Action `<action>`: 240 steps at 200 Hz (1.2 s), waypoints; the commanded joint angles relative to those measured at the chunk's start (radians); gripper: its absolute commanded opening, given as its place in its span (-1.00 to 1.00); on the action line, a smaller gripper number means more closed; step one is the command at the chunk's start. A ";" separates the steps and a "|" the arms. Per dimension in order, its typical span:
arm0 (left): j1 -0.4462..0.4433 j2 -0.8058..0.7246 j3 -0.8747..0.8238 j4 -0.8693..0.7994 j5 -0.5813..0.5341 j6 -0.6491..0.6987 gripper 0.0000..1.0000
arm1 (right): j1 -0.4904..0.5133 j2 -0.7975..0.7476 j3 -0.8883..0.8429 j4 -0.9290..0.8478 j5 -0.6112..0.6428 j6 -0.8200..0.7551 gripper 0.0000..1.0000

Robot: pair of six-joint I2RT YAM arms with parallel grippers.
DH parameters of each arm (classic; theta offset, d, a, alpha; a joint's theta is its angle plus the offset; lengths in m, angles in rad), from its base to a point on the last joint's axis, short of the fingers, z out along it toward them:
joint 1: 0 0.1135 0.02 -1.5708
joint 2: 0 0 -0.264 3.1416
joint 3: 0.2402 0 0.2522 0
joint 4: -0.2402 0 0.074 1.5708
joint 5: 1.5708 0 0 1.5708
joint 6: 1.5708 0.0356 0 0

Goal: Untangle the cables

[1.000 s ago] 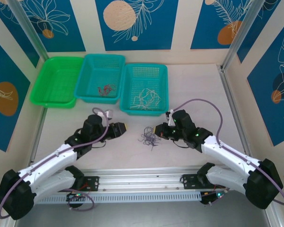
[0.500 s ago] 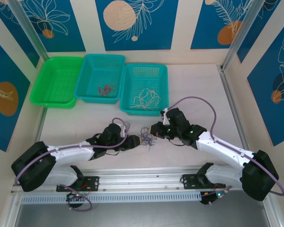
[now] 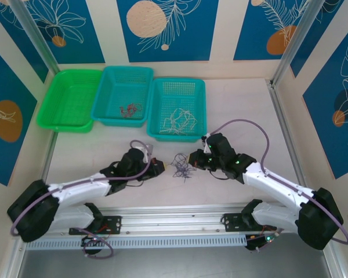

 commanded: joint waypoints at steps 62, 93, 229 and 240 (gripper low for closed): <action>0.331 -0.374 0.026 -0.308 0.121 0.109 -1.00 | -0.369 -0.237 -0.276 -0.180 0.001 -0.037 -0.80; 0.326 -0.290 0.002 -0.183 0.205 0.069 -1.00 | -0.264 -0.276 -0.205 -0.247 0.044 -0.063 -0.23; 0.332 -0.526 0.128 -0.606 -0.099 0.260 -1.00 | 0.243 0.438 0.182 -0.359 0.614 -0.065 -0.23; 0.346 -0.580 0.170 -0.727 -0.246 0.290 -1.00 | 0.209 0.453 0.173 -0.432 0.669 0.032 -0.37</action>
